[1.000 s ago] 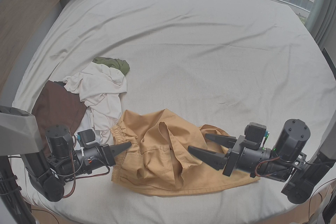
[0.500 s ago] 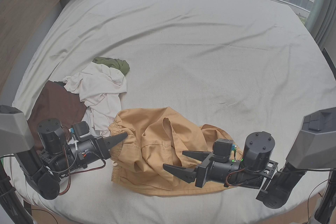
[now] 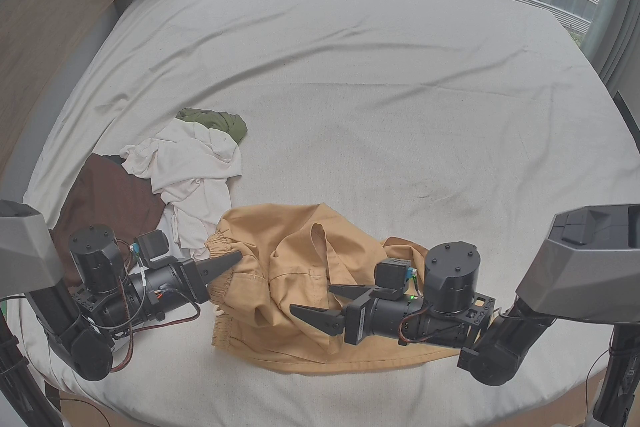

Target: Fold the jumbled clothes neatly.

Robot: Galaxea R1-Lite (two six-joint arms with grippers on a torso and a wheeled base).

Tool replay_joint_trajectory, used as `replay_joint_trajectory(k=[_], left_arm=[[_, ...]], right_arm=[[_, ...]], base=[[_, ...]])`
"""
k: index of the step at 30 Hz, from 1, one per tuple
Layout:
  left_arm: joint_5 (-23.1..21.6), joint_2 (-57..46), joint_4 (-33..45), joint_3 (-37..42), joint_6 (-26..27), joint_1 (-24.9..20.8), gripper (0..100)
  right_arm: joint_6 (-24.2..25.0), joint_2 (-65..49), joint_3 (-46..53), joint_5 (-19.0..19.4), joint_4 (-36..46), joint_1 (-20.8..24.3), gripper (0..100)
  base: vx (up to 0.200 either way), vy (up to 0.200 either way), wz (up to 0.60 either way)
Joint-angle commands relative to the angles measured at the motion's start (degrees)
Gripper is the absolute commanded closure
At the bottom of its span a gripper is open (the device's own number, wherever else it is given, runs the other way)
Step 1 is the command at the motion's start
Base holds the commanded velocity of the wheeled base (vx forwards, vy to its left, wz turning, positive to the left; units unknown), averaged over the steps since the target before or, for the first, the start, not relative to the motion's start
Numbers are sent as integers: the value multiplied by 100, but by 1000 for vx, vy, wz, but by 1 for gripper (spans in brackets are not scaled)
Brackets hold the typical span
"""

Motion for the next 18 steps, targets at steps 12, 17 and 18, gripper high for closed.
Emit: replay_joint_trajectory(k=[12,17,18], left_arm=[[-1,-15,-5,-5,15,-1,100],[-1,-15,-14,-5,15,8,100],[7,-15,-5,-5,15,8,100]], right_arm=[[-62,539,-633,-10,236,-274,0],[-132,592,-703,-18,315,-380,0],[-132,592,-703,-18,324,-380,0]], base=[[0,0,0],[0,0,0],[0,0,0]])
